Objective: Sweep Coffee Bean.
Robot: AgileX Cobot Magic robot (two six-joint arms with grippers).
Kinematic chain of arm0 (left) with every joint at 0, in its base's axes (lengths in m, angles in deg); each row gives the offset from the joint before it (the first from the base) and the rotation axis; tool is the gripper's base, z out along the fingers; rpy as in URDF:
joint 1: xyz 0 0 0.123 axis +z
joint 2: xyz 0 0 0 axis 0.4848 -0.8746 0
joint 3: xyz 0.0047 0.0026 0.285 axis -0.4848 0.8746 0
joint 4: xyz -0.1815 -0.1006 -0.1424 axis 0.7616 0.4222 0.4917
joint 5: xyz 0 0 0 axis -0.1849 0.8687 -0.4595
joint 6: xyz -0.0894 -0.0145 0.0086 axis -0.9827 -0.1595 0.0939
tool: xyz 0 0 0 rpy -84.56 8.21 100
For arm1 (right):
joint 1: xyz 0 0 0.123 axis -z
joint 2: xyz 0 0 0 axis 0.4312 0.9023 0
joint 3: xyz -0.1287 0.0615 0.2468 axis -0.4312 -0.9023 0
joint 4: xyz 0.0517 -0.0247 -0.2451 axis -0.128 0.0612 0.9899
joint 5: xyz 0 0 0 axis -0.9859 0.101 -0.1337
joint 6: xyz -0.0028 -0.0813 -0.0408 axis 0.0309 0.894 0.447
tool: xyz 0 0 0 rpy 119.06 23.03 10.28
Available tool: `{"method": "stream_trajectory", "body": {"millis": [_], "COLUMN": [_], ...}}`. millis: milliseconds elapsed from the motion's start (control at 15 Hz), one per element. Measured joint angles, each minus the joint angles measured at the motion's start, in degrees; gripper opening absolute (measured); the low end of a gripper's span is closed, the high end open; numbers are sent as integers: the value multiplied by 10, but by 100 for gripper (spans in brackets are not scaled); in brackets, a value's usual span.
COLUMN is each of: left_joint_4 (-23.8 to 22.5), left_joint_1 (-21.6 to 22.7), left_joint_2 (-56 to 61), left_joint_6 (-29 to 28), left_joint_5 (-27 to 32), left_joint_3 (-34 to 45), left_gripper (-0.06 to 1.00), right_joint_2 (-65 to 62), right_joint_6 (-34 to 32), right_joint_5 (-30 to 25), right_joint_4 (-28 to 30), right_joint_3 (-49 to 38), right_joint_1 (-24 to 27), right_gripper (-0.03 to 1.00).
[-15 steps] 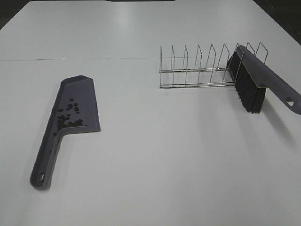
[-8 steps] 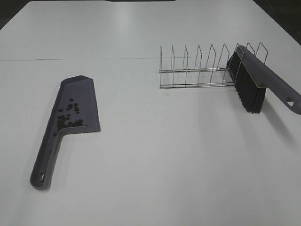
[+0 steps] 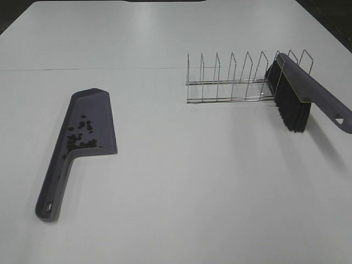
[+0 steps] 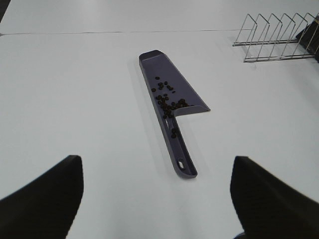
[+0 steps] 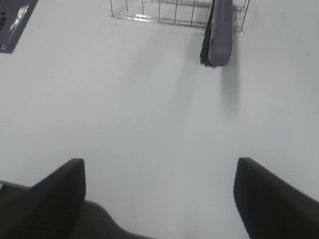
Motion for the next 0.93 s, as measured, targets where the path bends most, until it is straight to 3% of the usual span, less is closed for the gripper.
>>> {"method": "stream_trajectory", "body": {"millis": [533, 933], "left_joint_4": [0, 0], "left_joint_1": [7, 146], "left_joint_2": [0, 0], "left_joint_6": [3, 6], "left_joint_5": [-1, -1], "left_joint_3": [1, 1], "left_gripper": [74, 74], "right_joint_2": [-9, -9], "right_joint_6": [5, 5], "right_joint_5": [0, 0], "right_joint_4": [0, 0], "right_joint_3": [0, 0], "right_joint_1": [0, 0], "right_gripper": [72, 72]}}
